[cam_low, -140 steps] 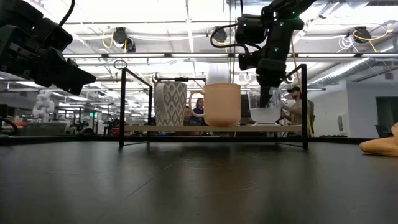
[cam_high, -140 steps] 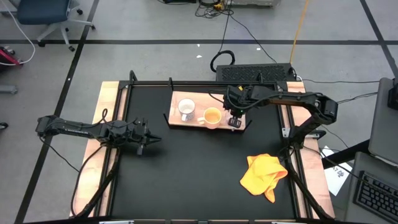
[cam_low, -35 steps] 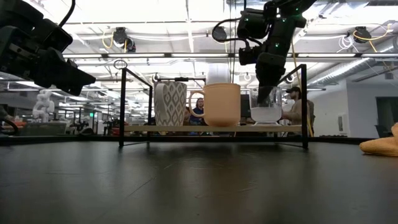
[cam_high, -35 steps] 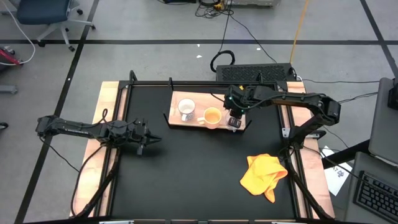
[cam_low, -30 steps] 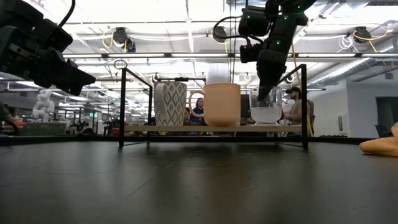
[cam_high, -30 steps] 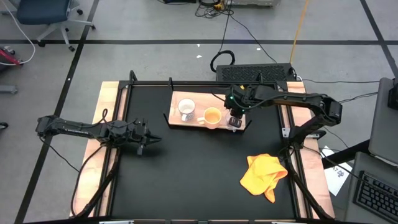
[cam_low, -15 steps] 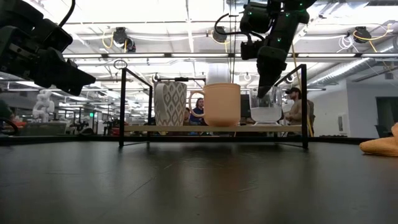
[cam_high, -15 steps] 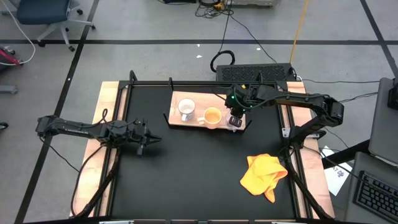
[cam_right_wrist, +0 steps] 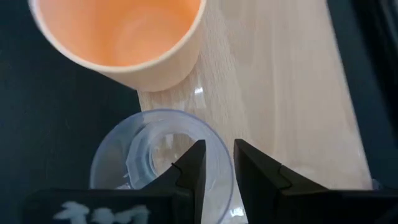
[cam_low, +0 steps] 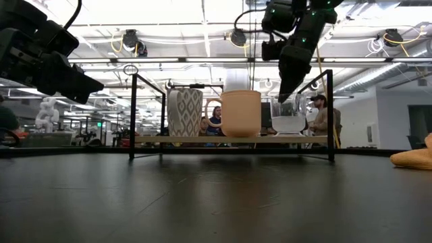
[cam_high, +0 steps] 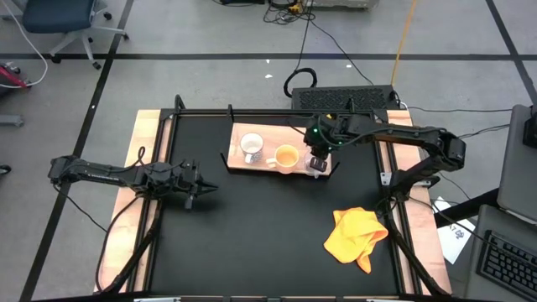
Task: Stack small to large cups/mugs on shelf
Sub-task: Adjust the orange mug on the shelf
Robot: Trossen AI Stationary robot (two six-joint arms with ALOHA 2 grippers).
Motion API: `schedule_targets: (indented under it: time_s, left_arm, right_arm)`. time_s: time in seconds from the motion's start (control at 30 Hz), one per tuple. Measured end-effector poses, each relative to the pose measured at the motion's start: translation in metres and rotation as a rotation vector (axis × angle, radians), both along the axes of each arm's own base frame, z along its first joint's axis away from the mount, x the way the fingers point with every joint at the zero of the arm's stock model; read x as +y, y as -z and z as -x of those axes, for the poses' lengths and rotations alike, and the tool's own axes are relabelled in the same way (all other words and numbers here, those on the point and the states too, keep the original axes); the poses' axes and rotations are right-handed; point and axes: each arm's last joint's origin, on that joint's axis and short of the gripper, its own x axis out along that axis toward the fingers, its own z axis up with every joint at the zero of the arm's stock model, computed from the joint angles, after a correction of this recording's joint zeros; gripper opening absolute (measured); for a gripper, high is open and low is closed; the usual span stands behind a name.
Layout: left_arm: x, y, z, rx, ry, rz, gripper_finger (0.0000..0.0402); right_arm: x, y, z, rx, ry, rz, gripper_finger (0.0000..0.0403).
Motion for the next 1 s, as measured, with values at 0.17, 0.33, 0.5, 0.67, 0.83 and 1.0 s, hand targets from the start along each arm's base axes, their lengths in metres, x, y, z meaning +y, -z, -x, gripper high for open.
schedule_targets:
  time_s: [0.17, 0.33, 0.5, 0.67, 0.83, 1.0]
  left_arm:
    - [0.0, 0.0, 0.0, 0.001, -0.001, 0.006, 0.0033]
    - [0.0, 0.0, 0.0, 0.001, -0.002, 0.007, 0.0033]
    - [0.0, 0.0, 0.0, 0.001, -0.002, 0.01, 0.0033]
    - [0.0, 0.0, 0.0, 0.001, -0.003, 0.012, 0.0033]
    - [0.0, 0.0, 0.0, 0.001, -0.003, 0.012, 0.0033]
    - [0.0, 0.0, 0.0, 0.001, -0.003, 0.011, 0.0033]
  right_arm:
    - [0.004, -0.018, 0.01, -0.068, 0.0, 0.026, 0.0075]
    - [0.011, -0.044, 0.028, -0.168, 0.0, 0.063, 0.0075]
    - [0.019, -0.068, 0.051, -0.257, 0.003, 0.095, 0.0064]
    - [0.028, -0.084, 0.069, -0.328, 0.002, 0.117, 0.0012]
    - [0.039, -0.092, 0.078, -0.364, -0.024, 0.116, 0.0005]
    - [0.051, -0.088, 0.086, -0.389, -0.082, 0.121, 0.0001]
